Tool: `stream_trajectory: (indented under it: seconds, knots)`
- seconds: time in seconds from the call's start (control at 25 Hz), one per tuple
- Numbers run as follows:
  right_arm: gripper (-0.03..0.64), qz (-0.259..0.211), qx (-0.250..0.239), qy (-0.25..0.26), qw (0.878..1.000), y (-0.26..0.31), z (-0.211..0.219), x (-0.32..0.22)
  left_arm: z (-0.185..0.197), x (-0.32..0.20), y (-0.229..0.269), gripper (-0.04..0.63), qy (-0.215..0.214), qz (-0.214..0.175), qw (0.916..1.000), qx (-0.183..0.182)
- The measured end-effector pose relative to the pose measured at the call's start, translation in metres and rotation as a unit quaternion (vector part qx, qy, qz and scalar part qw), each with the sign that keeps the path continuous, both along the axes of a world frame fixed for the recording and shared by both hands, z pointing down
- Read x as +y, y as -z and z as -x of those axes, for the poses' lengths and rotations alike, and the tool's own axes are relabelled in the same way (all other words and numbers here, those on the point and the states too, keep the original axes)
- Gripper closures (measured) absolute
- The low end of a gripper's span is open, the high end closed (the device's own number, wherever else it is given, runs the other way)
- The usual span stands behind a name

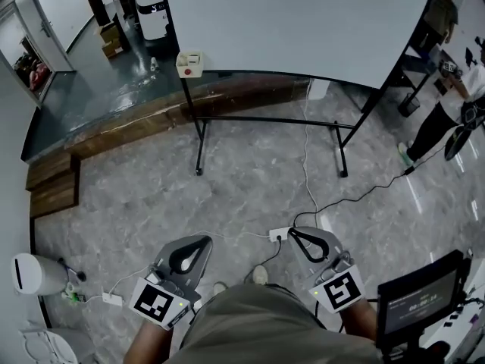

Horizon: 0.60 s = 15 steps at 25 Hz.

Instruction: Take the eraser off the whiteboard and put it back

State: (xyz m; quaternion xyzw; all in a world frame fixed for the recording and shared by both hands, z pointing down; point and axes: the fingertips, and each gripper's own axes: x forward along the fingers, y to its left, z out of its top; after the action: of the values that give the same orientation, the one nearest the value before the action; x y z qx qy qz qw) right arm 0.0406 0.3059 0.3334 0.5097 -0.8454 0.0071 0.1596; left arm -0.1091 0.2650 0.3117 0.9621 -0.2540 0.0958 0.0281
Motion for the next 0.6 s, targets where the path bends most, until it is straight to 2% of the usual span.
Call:
stream_trajectory:
  seconds: [0.28,0.6]
  knots:
    - [0.614,-0.001,0.007,0.018,1.0,0.003,0.059,0.022,0.049,0.031,-0.004,0.589,-0.002,0.014,0.9999,-0.004]
    - [0.614,0.005,0.011,0.027,1.0,0.0,0.114,0.03,0.102,0.043,-0.01,0.589,0.0,0.017,0.9999,0.001]
